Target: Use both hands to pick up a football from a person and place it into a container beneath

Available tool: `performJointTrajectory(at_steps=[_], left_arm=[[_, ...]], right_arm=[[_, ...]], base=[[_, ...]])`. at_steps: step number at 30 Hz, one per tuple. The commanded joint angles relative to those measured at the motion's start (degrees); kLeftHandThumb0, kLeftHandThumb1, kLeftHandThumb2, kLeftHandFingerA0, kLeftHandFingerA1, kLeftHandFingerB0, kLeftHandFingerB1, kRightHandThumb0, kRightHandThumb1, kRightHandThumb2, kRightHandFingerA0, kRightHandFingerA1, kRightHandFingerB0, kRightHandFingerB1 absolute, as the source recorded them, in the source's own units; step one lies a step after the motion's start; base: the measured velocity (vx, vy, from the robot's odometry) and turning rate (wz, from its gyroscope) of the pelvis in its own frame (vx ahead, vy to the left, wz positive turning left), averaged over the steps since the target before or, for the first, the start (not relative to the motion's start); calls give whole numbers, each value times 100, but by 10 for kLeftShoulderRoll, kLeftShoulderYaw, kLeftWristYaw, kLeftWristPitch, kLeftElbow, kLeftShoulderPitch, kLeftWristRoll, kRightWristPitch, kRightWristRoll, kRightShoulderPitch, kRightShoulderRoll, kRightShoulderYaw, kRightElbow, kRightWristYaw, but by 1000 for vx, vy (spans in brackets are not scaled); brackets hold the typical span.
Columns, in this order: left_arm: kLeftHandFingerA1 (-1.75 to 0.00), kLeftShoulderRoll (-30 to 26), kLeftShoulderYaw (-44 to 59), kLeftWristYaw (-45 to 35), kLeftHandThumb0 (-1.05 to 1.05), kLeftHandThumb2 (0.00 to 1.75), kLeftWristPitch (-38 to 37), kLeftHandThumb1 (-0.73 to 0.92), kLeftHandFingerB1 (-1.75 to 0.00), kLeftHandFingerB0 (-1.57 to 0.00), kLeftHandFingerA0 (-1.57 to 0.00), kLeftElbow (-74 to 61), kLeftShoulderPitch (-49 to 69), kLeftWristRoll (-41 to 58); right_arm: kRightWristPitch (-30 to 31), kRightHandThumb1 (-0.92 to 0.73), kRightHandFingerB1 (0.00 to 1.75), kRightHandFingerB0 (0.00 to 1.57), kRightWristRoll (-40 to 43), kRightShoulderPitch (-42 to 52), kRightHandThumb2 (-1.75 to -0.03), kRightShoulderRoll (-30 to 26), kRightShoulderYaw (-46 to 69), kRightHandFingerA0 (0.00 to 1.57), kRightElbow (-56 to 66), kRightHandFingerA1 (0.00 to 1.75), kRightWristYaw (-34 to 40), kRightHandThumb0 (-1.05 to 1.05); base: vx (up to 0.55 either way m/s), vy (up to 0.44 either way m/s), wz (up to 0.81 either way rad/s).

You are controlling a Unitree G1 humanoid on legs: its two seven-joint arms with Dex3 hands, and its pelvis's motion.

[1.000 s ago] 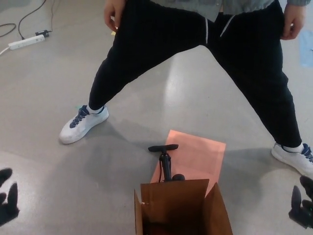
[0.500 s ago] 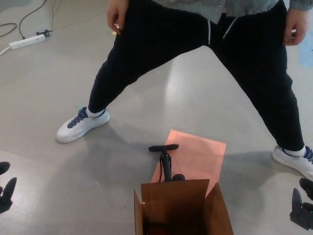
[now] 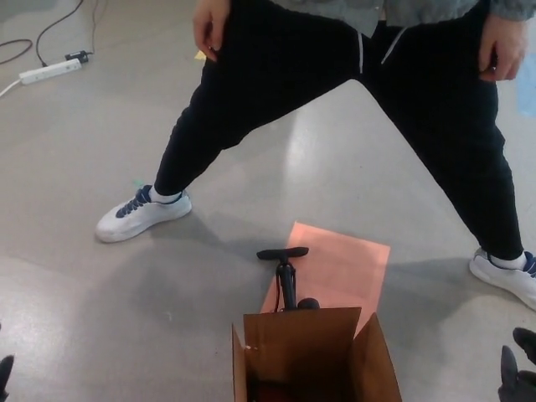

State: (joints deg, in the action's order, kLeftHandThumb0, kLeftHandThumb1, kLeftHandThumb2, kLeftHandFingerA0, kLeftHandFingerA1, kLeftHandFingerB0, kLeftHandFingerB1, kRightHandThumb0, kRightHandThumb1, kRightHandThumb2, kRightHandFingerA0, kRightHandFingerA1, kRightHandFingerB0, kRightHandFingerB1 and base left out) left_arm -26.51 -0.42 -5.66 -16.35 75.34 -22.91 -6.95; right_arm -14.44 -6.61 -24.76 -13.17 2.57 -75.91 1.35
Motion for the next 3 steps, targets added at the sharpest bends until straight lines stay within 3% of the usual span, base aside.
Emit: performJointTrajectory(at_steps=[1,3], left_arm=[[-32,-10,-1,9,-59,67,15,91,-28,-16,-21,1,12,-13],[-32,-10,-1,10,-59,67,15,91,-28,-16,-21,1,11,-14]], right_arm=[[2,-78,25,0,-8,15,-110,-2,-2,11,-2,44,-4,-78],[5,-78,25,0,-10,14,-110,-2,-4,11,-2,44,-1,-78]], base=[[0,0,0],[0,0,0]])
